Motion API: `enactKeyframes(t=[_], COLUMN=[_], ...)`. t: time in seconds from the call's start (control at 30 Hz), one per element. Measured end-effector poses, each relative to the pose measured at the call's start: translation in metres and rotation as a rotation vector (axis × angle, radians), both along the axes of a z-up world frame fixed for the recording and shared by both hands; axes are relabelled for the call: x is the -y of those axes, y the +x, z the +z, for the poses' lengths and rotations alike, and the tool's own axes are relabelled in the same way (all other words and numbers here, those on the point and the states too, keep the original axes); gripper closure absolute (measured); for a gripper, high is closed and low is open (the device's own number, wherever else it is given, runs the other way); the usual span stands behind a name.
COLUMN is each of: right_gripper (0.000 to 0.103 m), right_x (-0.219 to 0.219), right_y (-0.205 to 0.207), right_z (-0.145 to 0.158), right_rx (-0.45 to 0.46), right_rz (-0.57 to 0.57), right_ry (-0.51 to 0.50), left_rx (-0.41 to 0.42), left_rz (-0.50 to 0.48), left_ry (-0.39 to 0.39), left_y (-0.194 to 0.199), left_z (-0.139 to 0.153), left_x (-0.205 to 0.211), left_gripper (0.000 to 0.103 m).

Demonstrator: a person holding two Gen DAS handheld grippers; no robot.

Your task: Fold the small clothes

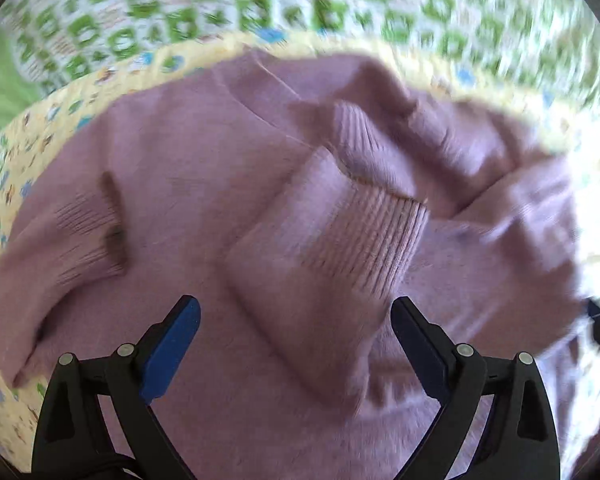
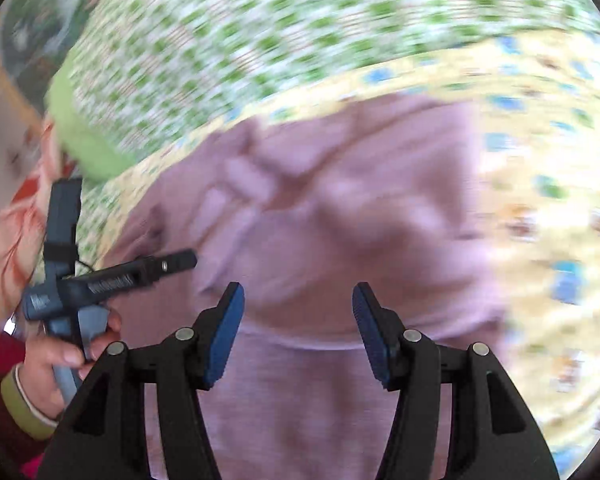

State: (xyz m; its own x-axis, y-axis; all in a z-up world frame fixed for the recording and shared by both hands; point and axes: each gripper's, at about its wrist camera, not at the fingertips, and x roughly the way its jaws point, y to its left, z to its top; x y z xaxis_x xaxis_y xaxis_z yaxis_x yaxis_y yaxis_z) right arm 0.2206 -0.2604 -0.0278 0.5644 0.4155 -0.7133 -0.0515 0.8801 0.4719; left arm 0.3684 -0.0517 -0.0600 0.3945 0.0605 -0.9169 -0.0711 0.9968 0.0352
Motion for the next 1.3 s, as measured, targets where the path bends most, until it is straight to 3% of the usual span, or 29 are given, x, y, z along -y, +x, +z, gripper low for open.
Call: enactKeyframes(t=[0.07,0.17,0.23,0.4,0.53,0.7,0.73,0.77,0.83,0.87,0.93,1.0,1.07,1.1,1.17,1.3], right_gripper=[0.045,0.045,0.045,0.045,0.045,0.044,0.044,0.044,0.044,0.044,0.044,0.040,0.035,0.035,0.035,0.035], right_x=[0.025,0.052,0.063,0.081,0.070,0.066,0.067,0.068,0.071,0.073,0.076,0.081,0.081,0.082,0.081,0.071], right_y=[-0.001,-0.003,-0.005,-0.008,-0.001,0.015,0.019,0.024,0.034,0.039,0.047,0.053,0.057,0.060,0.067,0.084], right_z=[0.002,0.007,0.011,0.015,0.017,0.013,0.012,0.011,0.010,0.009,0.010,0.012,0.011,0.009,0.005,-0.005], right_rx=[-0.018,-0.021,-0.005,0.007,0.005,-0.007,-0.009,-0.013,-0.017,-0.017,-0.025,-0.014,-0.003,-0.004,-0.021,-0.049], right_rz=[-0.057,-0.120,-0.153,-0.187,-0.170,-0.157,-0.160,-0.163,-0.173,-0.178,-0.191,-0.205,-0.218,-0.223,-0.230,-0.202], right_ry=[-0.015,-0.014,-0.018,-0.012,-0.026,-0.063,-0.064,-0.066,-0.077,-0.080,-0.080,-0.075,-0.087,-0.087,-0.077,-0.067], left_rx=[-0.033,-0.005,-0.002,-0.041,-0.046,-0.029,-0.004,0.022,0.040,0.074,0.239,0.288,0.259,0.206,0.166,0.170], left_rz=[0.014,0.064,0.112,0.280,0.286,0.319,0.326,0.323,0.278,0.263,0.195,0.137,0.139,0.173,0.236,0.269], left_ry=[-0.005,-0.038,-0.037,-0.214,-0.303,-0.280,-0.281,-0.288,-0.335,-0.363,-0.395,-0.330,-0.289,-0.286,-0.316,-0.348], left_y=[0.004,-0.013,-0.032,-0.085,-0.081,-0.052,-0.047,-0.044,-0.038,-0.041,-0.056,-0.066,-0.073,-0.072,-0.079,-0.096], left_z=[-0.006,0.003,0.007,-0.006,-0.002,-0.010,-0.011,-0.009,0.001,0.014,0.057,0.077,0.062,0.044,0.025,0.018], left_x=[-0.001,-0.024,-0.050,-0.120,-0.121,-0.107,-0.106,-0.106,-0.105,-0.105,-0.104,-0.100,-0.112,-0.121,-0.138,-0.163], left_gripper=[0.053,0.058,0.055,0.047,0.021,0.022,0.029,0.056,0.096,0.096,0.096,0.096,0.096,0.096,0.096,0.096])
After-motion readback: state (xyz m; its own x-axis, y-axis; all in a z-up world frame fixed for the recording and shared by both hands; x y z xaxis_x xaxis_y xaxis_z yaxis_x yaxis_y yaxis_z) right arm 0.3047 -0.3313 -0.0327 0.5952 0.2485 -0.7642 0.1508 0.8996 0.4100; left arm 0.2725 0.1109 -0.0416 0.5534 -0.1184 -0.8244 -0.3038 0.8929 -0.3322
